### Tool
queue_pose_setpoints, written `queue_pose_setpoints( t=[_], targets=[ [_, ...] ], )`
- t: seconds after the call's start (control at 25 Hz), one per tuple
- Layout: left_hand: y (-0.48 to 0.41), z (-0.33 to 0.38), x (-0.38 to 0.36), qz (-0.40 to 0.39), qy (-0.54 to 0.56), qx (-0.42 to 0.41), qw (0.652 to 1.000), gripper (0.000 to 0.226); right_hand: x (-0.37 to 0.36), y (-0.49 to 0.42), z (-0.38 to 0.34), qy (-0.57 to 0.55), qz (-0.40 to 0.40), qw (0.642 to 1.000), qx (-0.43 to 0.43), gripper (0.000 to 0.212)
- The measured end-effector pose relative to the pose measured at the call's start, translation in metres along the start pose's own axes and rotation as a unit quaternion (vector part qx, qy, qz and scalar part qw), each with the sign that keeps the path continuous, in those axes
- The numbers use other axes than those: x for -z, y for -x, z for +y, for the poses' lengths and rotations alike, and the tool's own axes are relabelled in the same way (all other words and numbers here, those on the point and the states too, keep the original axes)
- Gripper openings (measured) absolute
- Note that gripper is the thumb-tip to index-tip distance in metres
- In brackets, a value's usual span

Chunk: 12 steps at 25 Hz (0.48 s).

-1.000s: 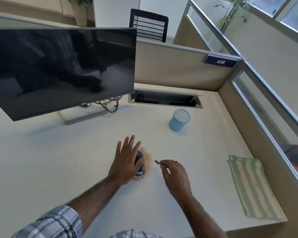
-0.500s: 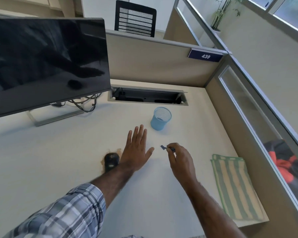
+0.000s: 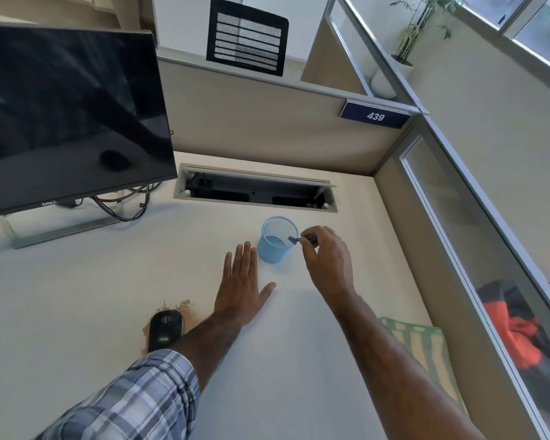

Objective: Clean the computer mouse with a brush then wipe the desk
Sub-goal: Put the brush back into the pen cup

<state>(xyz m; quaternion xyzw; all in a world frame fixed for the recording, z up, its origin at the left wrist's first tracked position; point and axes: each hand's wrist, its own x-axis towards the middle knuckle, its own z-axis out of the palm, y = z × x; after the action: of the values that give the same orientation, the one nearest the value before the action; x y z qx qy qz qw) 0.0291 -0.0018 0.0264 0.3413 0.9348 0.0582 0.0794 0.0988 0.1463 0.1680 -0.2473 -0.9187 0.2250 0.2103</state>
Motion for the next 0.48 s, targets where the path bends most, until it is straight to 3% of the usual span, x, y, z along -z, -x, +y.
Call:
queue_pose_setpoints(
  t=[0.48],
  targets=[
    [-0.009, 0.009, -0.018, -0.003, -0.003, 0.022, 1.000, 0.094, -0.045, -0.075, 0.011, 0.106, -0.162, 0.981, 0.008, 0.008]
  ],
)
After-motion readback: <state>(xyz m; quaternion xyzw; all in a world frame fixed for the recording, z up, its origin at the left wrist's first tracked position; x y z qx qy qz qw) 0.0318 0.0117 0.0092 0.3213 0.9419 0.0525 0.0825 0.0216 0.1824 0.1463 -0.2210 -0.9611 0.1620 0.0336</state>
